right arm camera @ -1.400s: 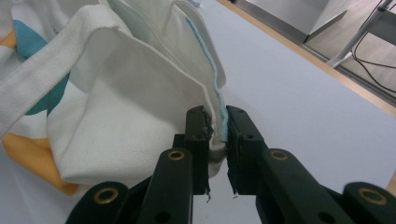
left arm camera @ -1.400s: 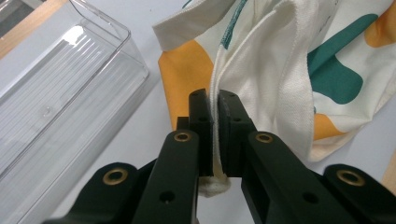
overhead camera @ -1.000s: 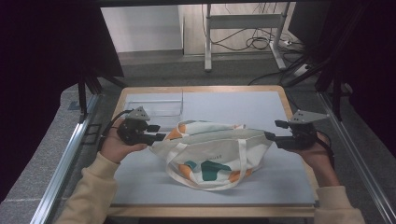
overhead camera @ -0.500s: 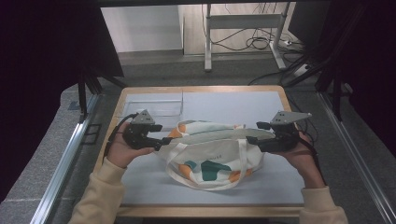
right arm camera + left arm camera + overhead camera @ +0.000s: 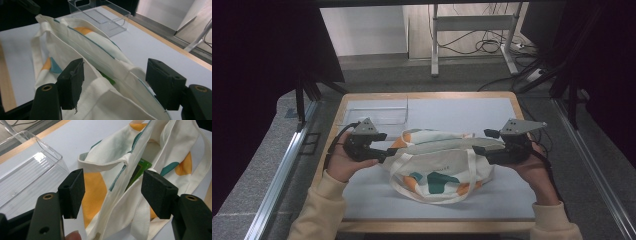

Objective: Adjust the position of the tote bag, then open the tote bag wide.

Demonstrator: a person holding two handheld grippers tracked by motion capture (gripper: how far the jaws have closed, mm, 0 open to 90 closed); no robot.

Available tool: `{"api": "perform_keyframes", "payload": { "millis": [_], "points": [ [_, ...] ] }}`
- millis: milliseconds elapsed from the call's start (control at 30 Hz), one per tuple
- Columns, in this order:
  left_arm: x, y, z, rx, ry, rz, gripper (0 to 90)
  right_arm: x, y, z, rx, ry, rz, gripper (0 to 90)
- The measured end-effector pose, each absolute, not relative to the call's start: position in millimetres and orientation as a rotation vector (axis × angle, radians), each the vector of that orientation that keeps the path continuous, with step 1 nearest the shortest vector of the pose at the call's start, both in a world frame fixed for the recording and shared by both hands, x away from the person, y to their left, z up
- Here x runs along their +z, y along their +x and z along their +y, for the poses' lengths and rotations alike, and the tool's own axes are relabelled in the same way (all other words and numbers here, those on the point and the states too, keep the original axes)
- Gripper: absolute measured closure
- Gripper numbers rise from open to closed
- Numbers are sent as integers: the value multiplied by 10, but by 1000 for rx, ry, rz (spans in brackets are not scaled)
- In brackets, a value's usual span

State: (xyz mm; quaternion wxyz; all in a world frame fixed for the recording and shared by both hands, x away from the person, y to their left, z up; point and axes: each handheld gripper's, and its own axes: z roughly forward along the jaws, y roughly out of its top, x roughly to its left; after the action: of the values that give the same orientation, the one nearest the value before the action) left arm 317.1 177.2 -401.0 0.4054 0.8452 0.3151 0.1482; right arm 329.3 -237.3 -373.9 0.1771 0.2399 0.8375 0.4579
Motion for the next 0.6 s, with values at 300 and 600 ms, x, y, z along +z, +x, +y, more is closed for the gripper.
{"api": "perform_keyframes", "payload": {
  "millis": [300, 600],
  "points": [
    [-4039, 3175, 1692, 373, 2147, 781, 362, -3774, 3270, -2167, 1303, 610, 2443, 314],
    [-4054, 3203, 1673, 377, 2145, 779, 358, -3890, 3281, -1911, 1265, 556, 2514, 318]
  ]
}}
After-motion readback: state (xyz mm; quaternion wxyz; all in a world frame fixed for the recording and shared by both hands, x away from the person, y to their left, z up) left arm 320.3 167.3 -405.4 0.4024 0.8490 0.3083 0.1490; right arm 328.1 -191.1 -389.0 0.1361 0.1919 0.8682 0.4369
